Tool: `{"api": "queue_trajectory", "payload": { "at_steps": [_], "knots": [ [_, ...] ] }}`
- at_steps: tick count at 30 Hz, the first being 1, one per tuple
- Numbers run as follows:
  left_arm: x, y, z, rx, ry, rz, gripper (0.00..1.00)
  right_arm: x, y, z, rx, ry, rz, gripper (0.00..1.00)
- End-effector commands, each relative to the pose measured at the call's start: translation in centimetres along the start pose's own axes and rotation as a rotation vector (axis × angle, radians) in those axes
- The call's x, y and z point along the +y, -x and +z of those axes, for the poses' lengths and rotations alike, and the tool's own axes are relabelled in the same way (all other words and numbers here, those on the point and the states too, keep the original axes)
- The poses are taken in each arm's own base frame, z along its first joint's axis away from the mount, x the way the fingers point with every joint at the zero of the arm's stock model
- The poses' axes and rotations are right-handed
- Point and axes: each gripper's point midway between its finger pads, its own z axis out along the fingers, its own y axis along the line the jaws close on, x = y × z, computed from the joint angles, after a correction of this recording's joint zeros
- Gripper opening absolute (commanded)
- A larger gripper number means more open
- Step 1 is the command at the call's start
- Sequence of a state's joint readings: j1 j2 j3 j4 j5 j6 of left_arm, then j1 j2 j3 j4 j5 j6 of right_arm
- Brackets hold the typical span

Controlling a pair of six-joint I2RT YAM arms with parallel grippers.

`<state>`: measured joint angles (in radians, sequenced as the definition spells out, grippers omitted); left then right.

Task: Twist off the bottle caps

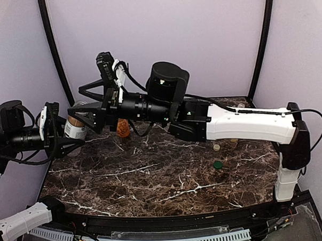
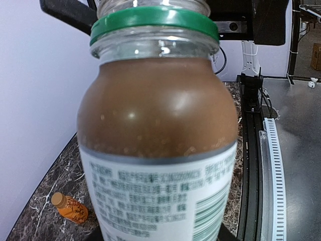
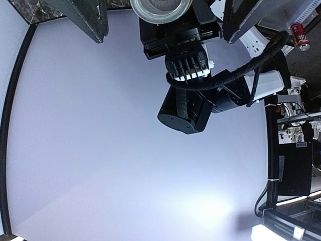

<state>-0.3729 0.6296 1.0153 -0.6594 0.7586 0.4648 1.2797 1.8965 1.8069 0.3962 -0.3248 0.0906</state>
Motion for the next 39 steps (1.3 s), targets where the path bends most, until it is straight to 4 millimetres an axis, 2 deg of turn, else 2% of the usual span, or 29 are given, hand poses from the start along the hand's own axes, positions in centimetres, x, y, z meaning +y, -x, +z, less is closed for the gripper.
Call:
{"api": "queue_trajectory", "payload": {
  "at_steps": [1, 4, 6, 10, 14, 15, 17, 18, 20, 22, 26, 29, 31, 34, 39],
  "knots": [
    [0.0, 0.4, 0.0, -0.02, -0.005, 0.01, 0.3, -0.8, -1.2, 0.8, 0.028, -0.027, 0.014, 0.75],
    [0.1, 0.4, 0.0, -0.018, -0.004, 0.01, 0.3, -1.0, -1.8, 0.9, 0.046, -0.036, 0.016, 0.7],
    [0.1, 0.3, 0.1, -0.016, -0.002, 0.01, 0.3, -1.0, -2.2, 1.0, 0.055, -0.032, 0.021, 0.62],
    [0.2, 0.4, 0.1, -0.017, 0.0, 0.009, 0.3, -1.1, -2.6, 1.0, 0.07, -0.038, 0.033, 0.3],
    [0.3, 0.4, 0.1, -0.013, 0.005, 0.011, 0.3, -1.2, -2.4, 0.7, 0.075, -0.048, 0.03, 0.03],
    [0.3, 0.3, 0.1, -0.01, 0.006, 0.011, 0.3, -1.1, -2.1, 0.5, 0.073, -0.052, 0.025, 0.0],
    [0.4, 0.1, 0.2, -0.004, 0.012, 0.011, 0.46, -1.3, -1.7, -0.1, 0.074, -0.067, 0.012, 0.0],
    [0.5, -0.2, 0.2, 0.003, 0.02, 0.008, 0.71, -1.4, -1.6, -0.4, 0.08, -0.08, 0.003, 0.0],
    [0.7, -0.8, 0.2, 0.017, 0.037, 0.0, 0.95, -2.1, -1.4, -1.5, 0.105, -0.129, -0.02, 0.0],
    [1.0, -1.4, 0.2, 0.032, 0.063, 0.0, 0.98, -3.6, -1.9, -3.3, 0.155, -0.22, -0.044, 0.0],
    [1.9, -2.3, 0.1, 0.052, 0.129, 0.01, 0.99, -7.2, -3.4, -8.9, 0.278, -0.428, -0.089, 0.0],
    [2.0, -2.7, 0.0, 0.057, 0.148, 0.019, 0.99, -8.8, -5.4, -14.3, 0.415, -0.554, -0.051, 0.0],
    [1.9, -3.2, 0.2, 0.062, 0.145, 0.016, 0.99, -9.8, -7.7, -19.1, 0.522, -0.675, -0.014, 0.0],
    [2.0, -3.5, 0.4, 0.06, 0.146, 0.016, 0.99, -10.7, -10.4, -27.3, 0.617, -0.893, 0.034, 0.0],
    [2.1, -3.4, 0.7, 0.048, 0.141, 0.013, 0.99, -11.1, -11.0, -41.2, 0.529, -1.282, 0.107, 0.0]
  ]
}}
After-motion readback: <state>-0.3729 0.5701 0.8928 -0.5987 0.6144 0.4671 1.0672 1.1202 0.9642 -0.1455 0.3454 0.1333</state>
